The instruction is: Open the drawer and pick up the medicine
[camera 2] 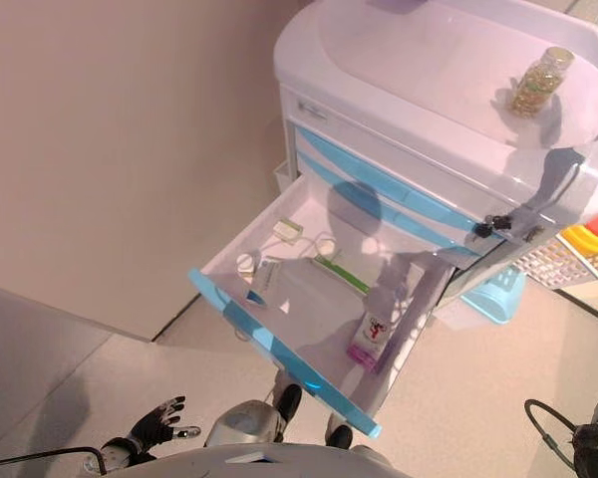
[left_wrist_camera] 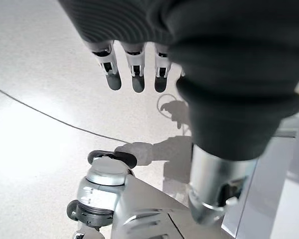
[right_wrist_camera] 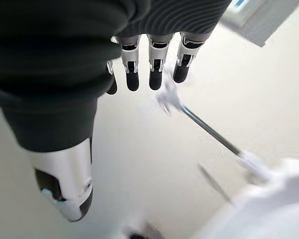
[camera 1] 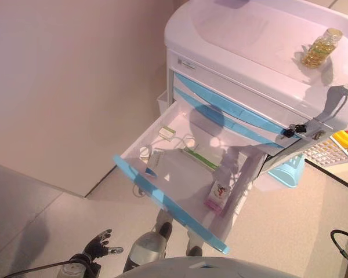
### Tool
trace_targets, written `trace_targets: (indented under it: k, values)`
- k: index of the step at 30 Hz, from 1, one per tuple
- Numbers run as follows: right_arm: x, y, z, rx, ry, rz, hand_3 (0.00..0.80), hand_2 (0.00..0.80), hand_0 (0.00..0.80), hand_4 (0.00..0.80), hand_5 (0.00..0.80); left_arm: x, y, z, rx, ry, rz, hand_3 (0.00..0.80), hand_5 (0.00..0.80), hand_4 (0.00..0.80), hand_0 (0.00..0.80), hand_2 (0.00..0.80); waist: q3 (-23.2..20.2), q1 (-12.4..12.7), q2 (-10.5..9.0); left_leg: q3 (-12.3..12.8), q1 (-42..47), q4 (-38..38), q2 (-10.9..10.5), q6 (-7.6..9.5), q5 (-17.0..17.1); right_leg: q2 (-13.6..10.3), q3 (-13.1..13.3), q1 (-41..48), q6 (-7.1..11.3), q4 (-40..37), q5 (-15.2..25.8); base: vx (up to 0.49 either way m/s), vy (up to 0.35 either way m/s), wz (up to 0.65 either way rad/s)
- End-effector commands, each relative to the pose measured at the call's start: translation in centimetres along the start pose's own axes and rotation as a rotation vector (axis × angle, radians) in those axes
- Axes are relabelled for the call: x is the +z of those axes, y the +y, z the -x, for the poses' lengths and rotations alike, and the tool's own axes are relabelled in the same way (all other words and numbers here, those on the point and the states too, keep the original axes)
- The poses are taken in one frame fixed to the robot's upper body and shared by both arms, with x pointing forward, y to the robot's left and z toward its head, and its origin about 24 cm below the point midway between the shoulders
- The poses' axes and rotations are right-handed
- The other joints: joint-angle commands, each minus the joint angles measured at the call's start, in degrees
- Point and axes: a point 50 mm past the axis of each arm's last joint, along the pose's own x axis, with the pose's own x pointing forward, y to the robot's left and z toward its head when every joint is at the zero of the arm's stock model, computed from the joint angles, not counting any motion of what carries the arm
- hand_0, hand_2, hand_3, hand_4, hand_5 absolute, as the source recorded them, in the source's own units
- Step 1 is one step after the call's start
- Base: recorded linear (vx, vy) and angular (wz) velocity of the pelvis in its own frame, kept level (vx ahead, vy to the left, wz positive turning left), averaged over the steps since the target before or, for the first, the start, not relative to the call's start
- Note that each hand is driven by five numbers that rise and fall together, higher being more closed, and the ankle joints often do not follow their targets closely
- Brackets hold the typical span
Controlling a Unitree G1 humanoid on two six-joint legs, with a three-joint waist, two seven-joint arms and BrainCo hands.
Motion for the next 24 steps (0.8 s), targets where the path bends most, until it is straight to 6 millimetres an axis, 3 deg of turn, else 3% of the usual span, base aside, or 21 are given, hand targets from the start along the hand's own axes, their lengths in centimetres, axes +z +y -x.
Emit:
trace_targets:
  k: [1, 7, 9, 12, 15, 19, 24]
  values:
    - [1.4, -1.2, 0.7, -0.069, -0.123, -0.175, 0.0, 0.0, 0.0, 0.0, 0.0, -1.2, 0.0, 0.5, -0.022, 0.044, -0.058, 0.0, 0.0, 0.0, 0.0, 0.0, -2.74, -2.16, 0.03, 2.98, 0.76, 1.7, -0.96, 0.79, -7.05, -1.47, 1.67, -1.98, 3.62, 3.23, 0.33, -0.054, -0.021, -0.21]
    - [-4.2, 1.0, 5.0, 0.069, 0.018, -0.414, 0.0, 0.0, 0.0, 0.0, 0.0, 0.1, 0.0, -0.1, -0.027, 0.013, -0.053, 0.0, 0.0, 0.0, 0.0, 0.0, -2.7, -6.54, 0.64, 5.66, 1.91, 2.35, -0.5, 1.4, -8.22, -0.95, 5.28, -2.31, 3.67, 4.16, 0.05, -0.054, -0.027, -0.31]
    - [-7.0, 2.0, 8.2, 0.143, 0.063, -0.421, 0.0, 0.0, 0.0, 0.0, 0.0, 0.8, -0.2, -0.3, -0.027, -0.006, -0.039, 0.0, 0.0, 0.0, 0.0, 0.0, -2.72, -8.56, 0.77, 6.91, 2.33, 1.91, -0.2, 1.49, -8.31, -0.47, 6.72, -2.31, 3.84, 3.6, 0.41, -0.047, -0.037, -0.42]
    - [-10.1, 3.2, 13.2, 0.222, 0.135, -0.426, 0.0, 0.0, 0.0, 0.0, 0.0, 1.2, -0.3, -0.5, -0.019, -0.026, -0.023, 0.0, 0.0, 0.0, 0.0, 0.0, -2.87, -10.49, 0.81, 8.15, 2.57, 1.49, 0.13, 1.61, -8.34, 0.12, 8.47, -2.76, 4.0, 3.17, 0.86, -0.046, -0.032, -0.46]
    - [-14.7, 4.5, 20.7, 0.348, 0.351, -0.56, 0.0, 0.0, 0.0, 0.0, 0.0, 1.4, -1.0, -0.7, 0.0, -0.044, 0.026, 0.0, 0.0, 0.0, 0.0, 0.0, -3.02, -13.51, 1.04, 10.3, 2.85, 1.04, 0.76, 1.44, -8.41, 0.84, 10.28, -3.4, 4.31, 2.78, 1.29, -0.04, -0.028, -0.49]
    - [-17.6, 6.4, 29.3, 0.52, 0.565, -0.539, 0.0, 0.0, 0.0, 0.0, 0.0, 1.5, -1.8, -0.9, 0.011, -0.053, 0.078, 0.0, 0.0, 0.0, 0.0, 0.0, -2.94, -16.28, 1.24, 12.41, 2.76, 1.01, 1.33, 1.3, -8.36, 1.36, 11.56, -4.31, 4.41, 2.78, 1.61, -0.048, -0.036, -0.37]
    - [-20.6, 7.5, 38.0, 0.68, 0.851, -0.392, 0.0, 0.0, 0.0, 0.0, 0.0, 1.2, -2.5, -1.1, -0.006, -0.04, 0.064, 0.0, 0.0, 0.0, 0.0, 0.0, -2.24, -18.35, 1.77, 13.97, 2.59, 1.39, 1.75, 1.19, -8.49, 1.67, 12.25, -5.07, 4.25, 3.31, 1.46, -0.025, -0.036, -0.31]
